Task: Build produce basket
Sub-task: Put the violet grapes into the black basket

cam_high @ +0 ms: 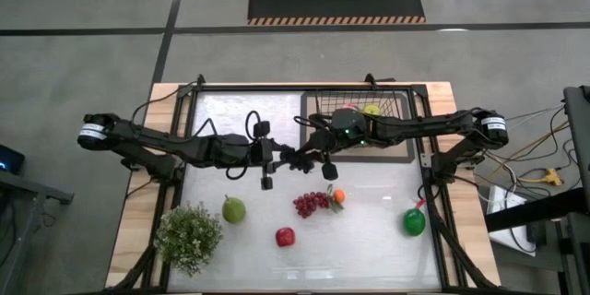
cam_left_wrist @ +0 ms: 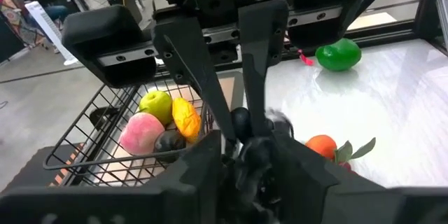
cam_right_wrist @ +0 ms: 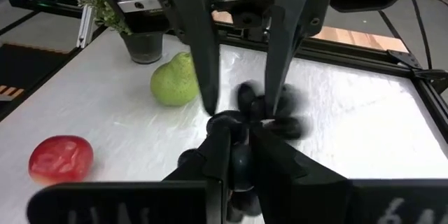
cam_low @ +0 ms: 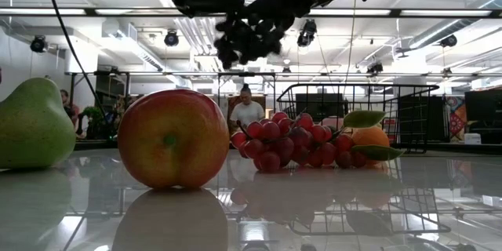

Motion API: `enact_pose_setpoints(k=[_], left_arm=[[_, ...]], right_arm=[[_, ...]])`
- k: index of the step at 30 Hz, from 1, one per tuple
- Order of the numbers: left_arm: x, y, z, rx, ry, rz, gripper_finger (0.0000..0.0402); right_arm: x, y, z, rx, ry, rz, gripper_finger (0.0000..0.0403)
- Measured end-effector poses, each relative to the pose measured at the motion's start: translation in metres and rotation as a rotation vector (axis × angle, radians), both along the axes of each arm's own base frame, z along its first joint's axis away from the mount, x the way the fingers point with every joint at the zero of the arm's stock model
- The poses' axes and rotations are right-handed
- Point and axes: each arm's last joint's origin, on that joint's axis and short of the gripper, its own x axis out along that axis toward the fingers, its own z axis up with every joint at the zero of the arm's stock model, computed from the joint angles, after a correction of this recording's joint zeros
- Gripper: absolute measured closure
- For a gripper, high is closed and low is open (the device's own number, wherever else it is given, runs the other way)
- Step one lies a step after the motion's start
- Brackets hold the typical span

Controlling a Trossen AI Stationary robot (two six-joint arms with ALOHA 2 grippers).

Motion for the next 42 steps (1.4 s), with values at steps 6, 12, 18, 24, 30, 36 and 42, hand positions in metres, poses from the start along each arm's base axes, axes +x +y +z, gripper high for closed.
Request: enact_pose_setpoints(k=[6, 12, 18, 24, 30, 36, 42], left_arm=[[-0.001, 0.000, -0.001, 0.004, 0.003, -0.002, 0.0274], [-0.002, 0.000, -0.001, 0.013, 0.003, -0.004, 0.0274], [-0.008, 0.001, 0.009, 0.052, -0.027, -0.013, 0.0274], [-0.021, 0.002, 0.024, 0.046, -0.089, -0.010, 0.0274], [-0.031, 0.003, 0.032, 0.041, -0.129, -0.009, 0.0274], [-0.033, 0.003, 0.031, 0.041, -0.130, -0.009, 0.0274], [-0.031, 0.003, 0.029, 0.043, -0.121, -0.009, 0.0274]], right_arm=[[-0.001, 0.000, -0.001, -0.006, 0.014, 0.002, 0.0379], [-0.001, 0.000, -0.003, -0.009, 0.028, -0.001, 0.0393], [-0.005, -0.002, 0.002, -0.018, 0.025, -0.008, 0.0394], [-0.021, -0.018, 0.020, -0.033, -0.006, -0.068, 0.0394], [-0.044, -0.044, 0.033, -0.069, 0.024, -0.244, 0.0394], [-0.066, -0.073, 0.035, -0.010, 0.098, -0.439, 0.0394], [-0.082, -0.101, 0.029, 0.096, 0.164, -0.606, 0.0394]])
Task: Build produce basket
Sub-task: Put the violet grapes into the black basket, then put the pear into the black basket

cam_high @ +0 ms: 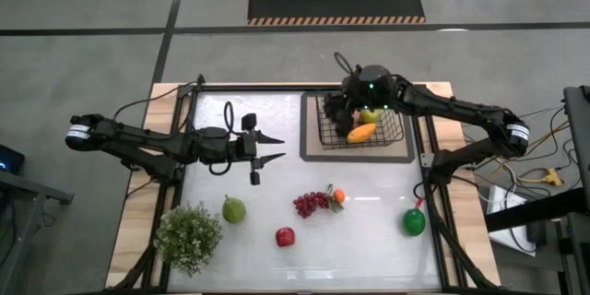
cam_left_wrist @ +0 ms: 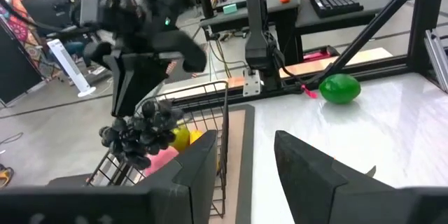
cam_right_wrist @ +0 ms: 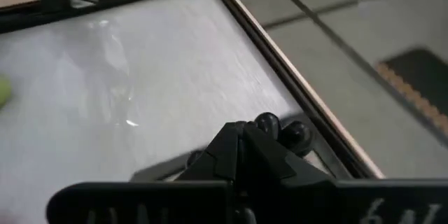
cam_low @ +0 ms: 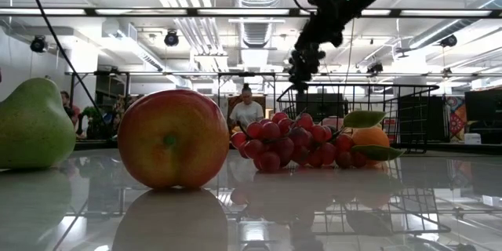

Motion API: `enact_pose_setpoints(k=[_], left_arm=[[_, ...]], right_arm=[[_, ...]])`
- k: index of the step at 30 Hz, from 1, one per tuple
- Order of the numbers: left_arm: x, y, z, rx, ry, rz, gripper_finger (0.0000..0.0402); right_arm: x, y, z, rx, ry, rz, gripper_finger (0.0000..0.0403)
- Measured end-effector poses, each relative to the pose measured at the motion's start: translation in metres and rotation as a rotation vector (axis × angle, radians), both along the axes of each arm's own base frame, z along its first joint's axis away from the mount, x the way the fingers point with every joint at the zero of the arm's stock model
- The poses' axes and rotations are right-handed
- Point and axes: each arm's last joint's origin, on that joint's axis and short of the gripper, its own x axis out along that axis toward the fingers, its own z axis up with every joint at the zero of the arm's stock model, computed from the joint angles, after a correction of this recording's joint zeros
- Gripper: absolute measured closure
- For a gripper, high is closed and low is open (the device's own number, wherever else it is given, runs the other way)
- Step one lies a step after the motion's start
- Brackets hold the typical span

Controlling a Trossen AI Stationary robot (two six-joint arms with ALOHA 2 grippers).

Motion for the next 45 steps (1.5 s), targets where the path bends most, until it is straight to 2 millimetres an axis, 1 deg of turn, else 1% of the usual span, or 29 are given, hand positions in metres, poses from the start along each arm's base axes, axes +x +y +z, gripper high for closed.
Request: enact_pose_setpoints(k=[7, 19, 25, 29, 32, 41, 45], left_arm=[[0.001, 0.000, -0.001, 0.000, 0.002, 0.000, 0.0274], [0.002, 0.000, -0.003, -0.001, 0.011, 0.001, 0.0274], [0.004, 0.000, -0.005, -0.002, 0.020, 0.002, 0.0274], [0.006, 0.000, -0.006, -0.003, 0.026, 0.005, 0.0274], [0.008, -0.001, -0.009, -0.002, 0.036, 0.006, 0.0274], [0.010, 0.000, -0.011, -0.001, 0.045, 0.024, 0.0274], [0.010, 0.000, -0.012, -0.003, 0.046, 0.024, 0.0274]], right_arm=[[-0.008, -0.020, -0.016, 0.096, 0.078, -0.105, 0.0394], [0.018, -0.038, -0.066, 0.184, 0.200, -0.131, 0.0394], [0.024, -0.044, -0.078, 0.150, 0.233, -0.191, 0.0394], [0.025, -0.045, -0.080, 0.168, 0.225, -0.221, 0.0392], [0.025, -0.046, -0.080, 0.165, 0.227, -0.235, 0.0378], [0.024, -0.046, -0.079, 0.150, 0.227, -0.264, 0.0299], [0.023, -0.046, -0.076, 0.146, 0.218, -0.263, 0.0273]])
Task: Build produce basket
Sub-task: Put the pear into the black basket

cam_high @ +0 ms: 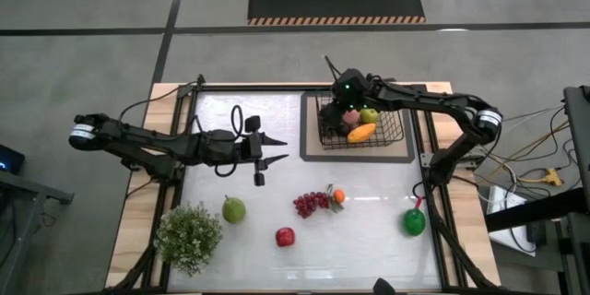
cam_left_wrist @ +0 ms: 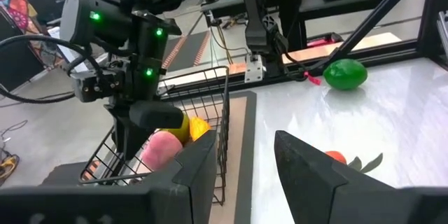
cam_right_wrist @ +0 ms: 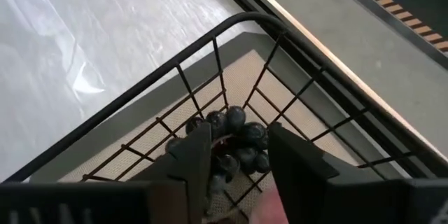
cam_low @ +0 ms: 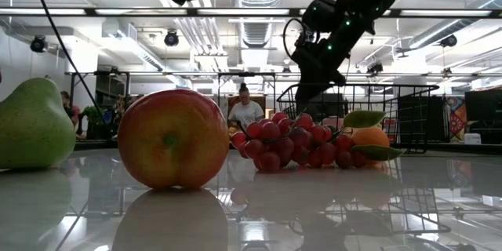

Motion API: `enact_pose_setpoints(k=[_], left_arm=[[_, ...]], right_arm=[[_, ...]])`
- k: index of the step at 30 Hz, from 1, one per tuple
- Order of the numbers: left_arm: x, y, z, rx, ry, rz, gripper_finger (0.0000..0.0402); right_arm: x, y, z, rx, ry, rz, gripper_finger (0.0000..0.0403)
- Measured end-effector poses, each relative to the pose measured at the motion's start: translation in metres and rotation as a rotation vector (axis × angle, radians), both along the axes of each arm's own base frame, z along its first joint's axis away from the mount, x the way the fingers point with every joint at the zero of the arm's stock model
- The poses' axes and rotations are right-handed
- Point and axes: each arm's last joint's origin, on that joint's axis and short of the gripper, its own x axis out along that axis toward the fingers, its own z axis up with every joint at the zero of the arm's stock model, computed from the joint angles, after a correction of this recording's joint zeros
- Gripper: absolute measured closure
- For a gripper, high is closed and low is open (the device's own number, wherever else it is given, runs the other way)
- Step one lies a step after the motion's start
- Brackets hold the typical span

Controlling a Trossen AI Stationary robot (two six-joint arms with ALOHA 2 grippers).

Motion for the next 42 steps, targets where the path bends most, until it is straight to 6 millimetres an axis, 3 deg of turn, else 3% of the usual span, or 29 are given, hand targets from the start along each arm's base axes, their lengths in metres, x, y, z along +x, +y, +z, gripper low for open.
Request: enact_pose_setpoints(k=[5, 12, 20, 26, 36, 42], left_arm=[[0.000, 0.000, 0.000, -0.039, -0.006, 0.006, 0.0274], [0.000, 0.000, -0.001, -0.128, -0.014, 0.021, 0.0274], [-0.002, 0.000, -0.009, -0.286, 0.040, 0.060, 0.0274], [-0.005, 0.000, -0.014, -0.394, 0.172, 0.118, 0.0274], [-0.006, -0.019, -0.028, -0.472, 0.507, 0.140, 0.0274], [-0.013, -0.042, -0.015, -0.474, 0.750, 0.145, 0.0274]], right_arm=[[-0.003, 0.002, 0.008, -0.008, -0.017, 0.002, 0.0253], [-0.014, 0.016, 0.035, -0.054, -0.073, 0.039, 0.0258], [-0.023, 0.056, 0.072, -0.139, -0.150, 0.179, 0.0278], [-0.027, 0.086, 0.089, -0.178, -0.209, 0.286, 0.0287], [-0.023, 0.102, 0.089, -0.186, -0.209, 0.358, 0.0289], [-0.019, 0.101, 0.083, -0.183, -0.184, 0.356, 0.0295]])
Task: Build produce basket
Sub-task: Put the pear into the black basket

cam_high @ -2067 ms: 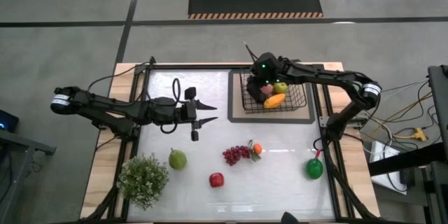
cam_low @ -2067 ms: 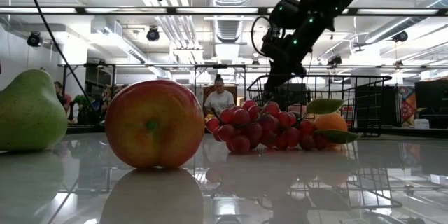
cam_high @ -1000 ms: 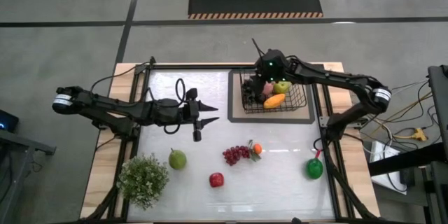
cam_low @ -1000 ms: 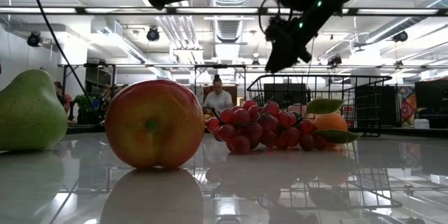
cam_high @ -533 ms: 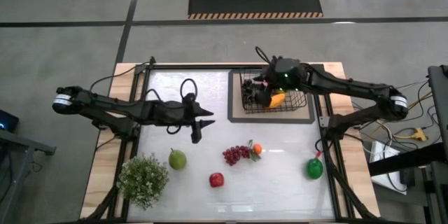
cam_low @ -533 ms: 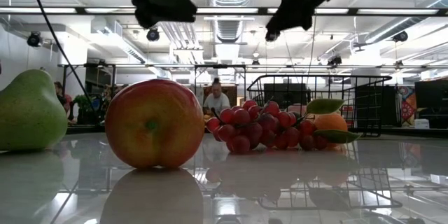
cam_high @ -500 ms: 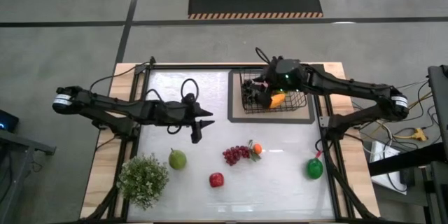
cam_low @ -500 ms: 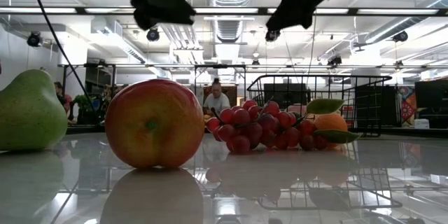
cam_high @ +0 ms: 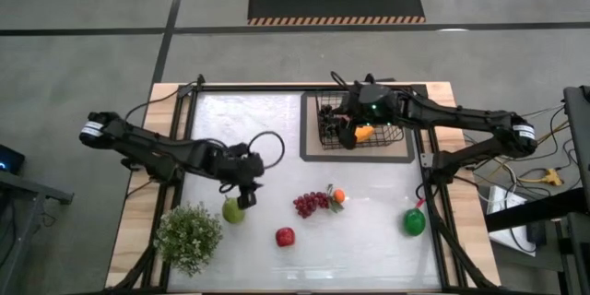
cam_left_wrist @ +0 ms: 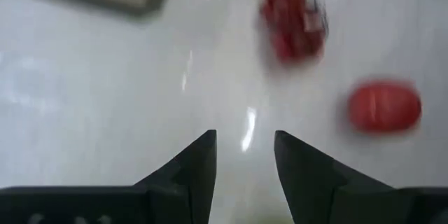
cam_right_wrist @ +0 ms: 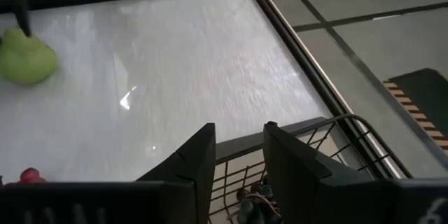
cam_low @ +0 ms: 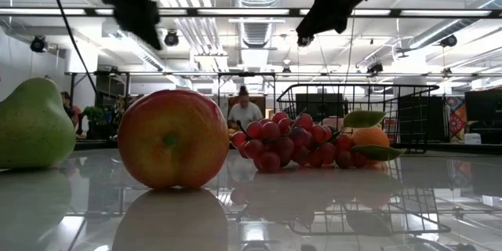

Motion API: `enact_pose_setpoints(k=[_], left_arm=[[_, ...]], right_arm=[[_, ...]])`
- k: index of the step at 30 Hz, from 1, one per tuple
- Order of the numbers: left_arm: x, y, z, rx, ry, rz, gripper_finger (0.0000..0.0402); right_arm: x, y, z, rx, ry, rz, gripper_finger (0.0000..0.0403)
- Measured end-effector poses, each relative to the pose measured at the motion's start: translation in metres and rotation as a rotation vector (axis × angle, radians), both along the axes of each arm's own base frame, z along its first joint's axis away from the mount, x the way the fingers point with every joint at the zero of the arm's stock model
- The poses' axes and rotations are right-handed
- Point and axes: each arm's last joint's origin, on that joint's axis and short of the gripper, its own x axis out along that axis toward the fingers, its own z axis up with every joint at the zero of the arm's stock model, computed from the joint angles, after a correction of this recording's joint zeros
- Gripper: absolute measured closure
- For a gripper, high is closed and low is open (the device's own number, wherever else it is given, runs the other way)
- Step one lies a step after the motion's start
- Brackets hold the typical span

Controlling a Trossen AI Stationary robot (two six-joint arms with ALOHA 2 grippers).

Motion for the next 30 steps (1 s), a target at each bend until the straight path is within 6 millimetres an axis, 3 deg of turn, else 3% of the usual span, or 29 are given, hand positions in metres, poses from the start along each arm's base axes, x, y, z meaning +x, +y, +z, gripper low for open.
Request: enact_pose_setpoints(k=[7, 18, 21, 30], left_arm=[[-0.016, -0.016, -0.001, -0.063, 0.204, -0.033, 0.0274], [-0.037, -0.015, 0.000, -0.199, 0.354, 0.034, 0.0268], [-0.038, -0.015, 0.001, -0.202, 0.349, 0.044, 0.0244], [-0.043, -0.019, -0.014, -0.184, 0.409, 0.014, 0.0118]], right_arm=[[0.001, 0.000, -0.006, 0.000, 0.020, 0.003, 0.0298], [0.000, 0.000, -0.013, 0.004, 0.038, 0.004, 0.0300], [0.000, 0.000, -0.015, 0.007, 0.040, 0.003, 0.0300], [0.000, 0.000, -0.016, 0.012, 0.044, 0.000, 0.0300]])
